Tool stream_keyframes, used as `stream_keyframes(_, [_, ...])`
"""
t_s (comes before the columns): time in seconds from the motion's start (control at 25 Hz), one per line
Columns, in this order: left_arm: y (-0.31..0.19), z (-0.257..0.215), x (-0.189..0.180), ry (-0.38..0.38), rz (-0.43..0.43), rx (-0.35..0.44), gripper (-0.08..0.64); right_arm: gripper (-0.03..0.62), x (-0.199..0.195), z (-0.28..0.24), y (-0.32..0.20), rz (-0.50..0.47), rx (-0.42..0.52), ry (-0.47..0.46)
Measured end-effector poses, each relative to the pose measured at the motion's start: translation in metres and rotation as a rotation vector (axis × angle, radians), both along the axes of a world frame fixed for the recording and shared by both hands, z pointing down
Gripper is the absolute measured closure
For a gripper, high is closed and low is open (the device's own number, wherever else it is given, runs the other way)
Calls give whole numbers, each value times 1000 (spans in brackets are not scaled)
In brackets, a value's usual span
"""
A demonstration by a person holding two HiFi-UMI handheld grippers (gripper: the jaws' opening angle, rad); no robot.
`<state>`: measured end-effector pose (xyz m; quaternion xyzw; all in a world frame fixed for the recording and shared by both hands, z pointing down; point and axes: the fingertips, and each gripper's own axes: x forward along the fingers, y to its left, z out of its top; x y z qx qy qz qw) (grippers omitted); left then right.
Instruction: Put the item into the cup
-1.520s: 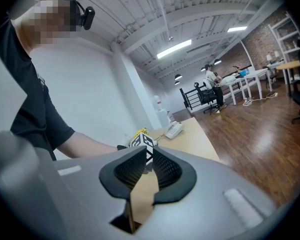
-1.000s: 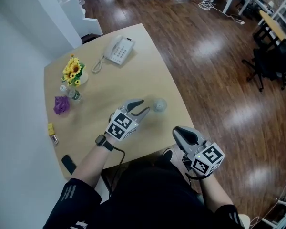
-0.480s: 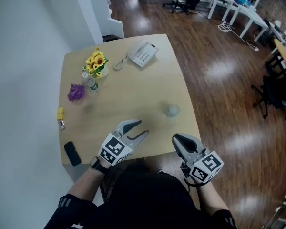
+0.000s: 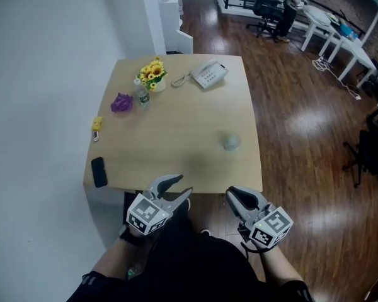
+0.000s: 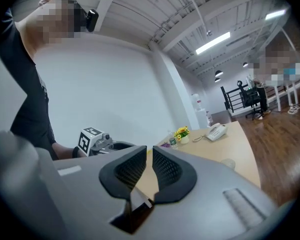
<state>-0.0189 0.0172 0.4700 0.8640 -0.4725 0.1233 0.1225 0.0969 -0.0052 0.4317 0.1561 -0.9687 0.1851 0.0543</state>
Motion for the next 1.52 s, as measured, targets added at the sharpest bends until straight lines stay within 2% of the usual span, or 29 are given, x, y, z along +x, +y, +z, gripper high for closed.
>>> stream_keyframes(0.16, [44, -3, 19, 14, -31, -19, 385, 548, 23, 7, 30, -21, -24, 19])
stream_keyframes(0.4, [88, -7, 39, 1, -14, -25, 385, 565, 42, 7, 61, -7, -29, 16])
stream_keyframes(0.56, [110, -10, 45, -31, 16, -15, 376, 583, 44, 4, 83, 10, -13, 21])
stream_keyframes(0.8, [138, -17, 40, -16, 25, 11, 371, 584, 36, 1, 110, 24, -4, 42])
stream_keyframes(1.52, [163, -36, 36, -25, 56, 64, 371, 583, 41, -14, 143, 60, 39, 55])
